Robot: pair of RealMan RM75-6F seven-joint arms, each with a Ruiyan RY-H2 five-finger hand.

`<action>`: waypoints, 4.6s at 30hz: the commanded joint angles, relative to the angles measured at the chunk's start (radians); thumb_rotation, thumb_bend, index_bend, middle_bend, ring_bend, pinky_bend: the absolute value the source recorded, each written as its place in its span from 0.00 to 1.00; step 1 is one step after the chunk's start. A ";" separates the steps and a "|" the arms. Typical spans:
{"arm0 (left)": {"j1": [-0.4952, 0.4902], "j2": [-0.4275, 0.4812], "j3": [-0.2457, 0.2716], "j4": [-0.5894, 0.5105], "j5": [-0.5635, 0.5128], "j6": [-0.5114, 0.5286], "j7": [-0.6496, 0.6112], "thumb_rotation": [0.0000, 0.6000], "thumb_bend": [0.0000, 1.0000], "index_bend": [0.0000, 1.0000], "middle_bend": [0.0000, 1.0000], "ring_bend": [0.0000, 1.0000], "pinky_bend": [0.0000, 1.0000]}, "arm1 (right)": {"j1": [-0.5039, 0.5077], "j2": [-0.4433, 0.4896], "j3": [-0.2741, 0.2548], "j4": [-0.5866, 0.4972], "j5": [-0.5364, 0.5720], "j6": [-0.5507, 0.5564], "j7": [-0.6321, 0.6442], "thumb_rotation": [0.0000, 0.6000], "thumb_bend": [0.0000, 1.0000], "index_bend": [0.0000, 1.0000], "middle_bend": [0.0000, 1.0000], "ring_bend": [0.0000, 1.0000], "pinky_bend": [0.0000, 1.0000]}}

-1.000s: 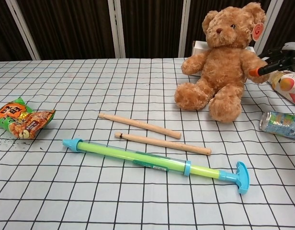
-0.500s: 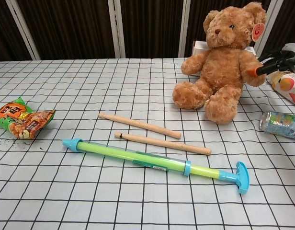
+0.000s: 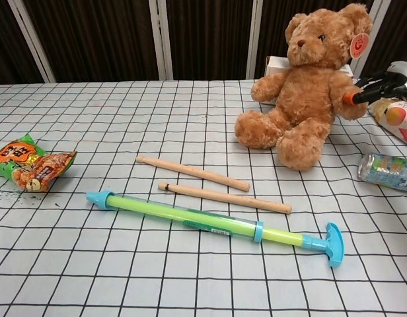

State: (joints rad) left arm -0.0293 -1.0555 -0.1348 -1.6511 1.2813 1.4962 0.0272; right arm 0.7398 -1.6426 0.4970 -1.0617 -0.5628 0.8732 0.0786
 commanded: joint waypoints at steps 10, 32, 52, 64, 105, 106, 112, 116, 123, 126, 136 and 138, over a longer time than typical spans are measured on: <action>-0.003 -0.002 -0.002 0.000 -0.007 -0.005 0.006 1.00 0.31 0.18 0.00 0.00 0.12 | 0.009 -0.043 -0.007 0.079 -0.044 -0.012 0.001 1.00 0.46 0.58 0.56 0.46 0.00; -0.001 -0.004 0.001 -0.006 0.000 0.004 0.016 1.00 0.31 0.18 0.00 0.00 0.12 | -0.015 -0.074 -0.020 0.161 -0.186 -0.028 0.097 1.00 0.46 0.58 0.56 0.46 0.00; 0.001 -0.002 -0.003 -0.004 -0.006 0.004 0.005 1.00 0.31 0.18 0.00 0.00 0.12 | -0.016 -0.082 0.000 0.164 -0.206 -0.033 0.094 1.00 0.46 0.58 0.56 0.46 0.00; 0.001 -0.001 -0.003 -0.004 -0.008 0.003 0.004 1.00 0.31 0.18 0.00 0.00 0.12 | -0.018 -0.067 0.008 0.133 -0.222 -0.008 0.075 1.00 0.46 0.58 0.56 0.46 0.00; 0.000 0.005 -0.001 -0.005 -0.006 -0.009 -0.015 1.00 0.31 0.18 0.00 0.00 0.12 | -0.254 0.351 -0.135 -0.375 -0.223 0.047 -0.081 1.00 0.25 0.09 0.16 0.19 0.00; 0.000 0.006 0.000 -0.005 -0.003 -0.008 -0.017 1.00 0.31 0.18 0.00 0.00 0.12 | -0.282 0.365 -0.158 -0.393 -0.256 0.094 -0.092 1.00 0.25 0.09 0.16 0.19 0.00; -0.001 0.006 0.010 -0.009 0.017 -0.008 -0.014 1.00 0.31 0.18 0.00 0.00 0.12 | -0.410 0.400 -0.264 -0.492 -0.428 0.301 -0.106 1.00 0.25 0.09 0.16 0.19 0.00; -0.003 0.004 0.017 -0.011 0.033 -0.008 -0.012 1.00 0.31 0.18 0.00 0.00 0.12 | -0.481 0.375 -0.332 -0.501 -0.578 0.438 -0.080 1.00 0.25 0.09 0.16 0.19 0.00; -0.004 0.003 0.018 -0.008 0.033 -0.010 -0.009 1.00 0.31 0.18 0.00 0.00 0.12 | -0.555 0.337 -0.430 -0.461 -0.758 0.590 -0.131 1.00 0.25 0.09 0.16 0.19 0.00; -0.002 0.003 0.017 -0.007 0.031 -0.006 -0.011 1.00 0.31 0.18 0.00 0.00 0.12 | -0.576 0.329 -0.448 -0.445 -0.802 0.633 -0.153 1.00 0.25 0.09 0.16 0.18 0.00; -0.002 -0.004 0.021 -0.011 0.039 0.003 0.011 1.00 0.31 0.18 0.00 0.00 0.12 | -0.584 0.357 -0.486 -0.415 -0.834 0.591 -0.233 1.00 0.25 0.09 0.14 0.10 0.00; -0.002 -0.006 0.023 -0.013 0.044 0.006 0.017 1.00 0.31 0.18 0.00 0.00 0.12 | -0.585 0.363 -0.485 -0.416 -0.835 0.587 -0.253 1.00 0.25 0.09 0.14 0.10 0.00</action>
State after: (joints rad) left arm -0.0311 -1.0604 -0.1130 -1.6638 1.3238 1.5009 0.0429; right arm 0.1556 -1.2861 0.0134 -1.4780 -1.3981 1.4657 -0.1641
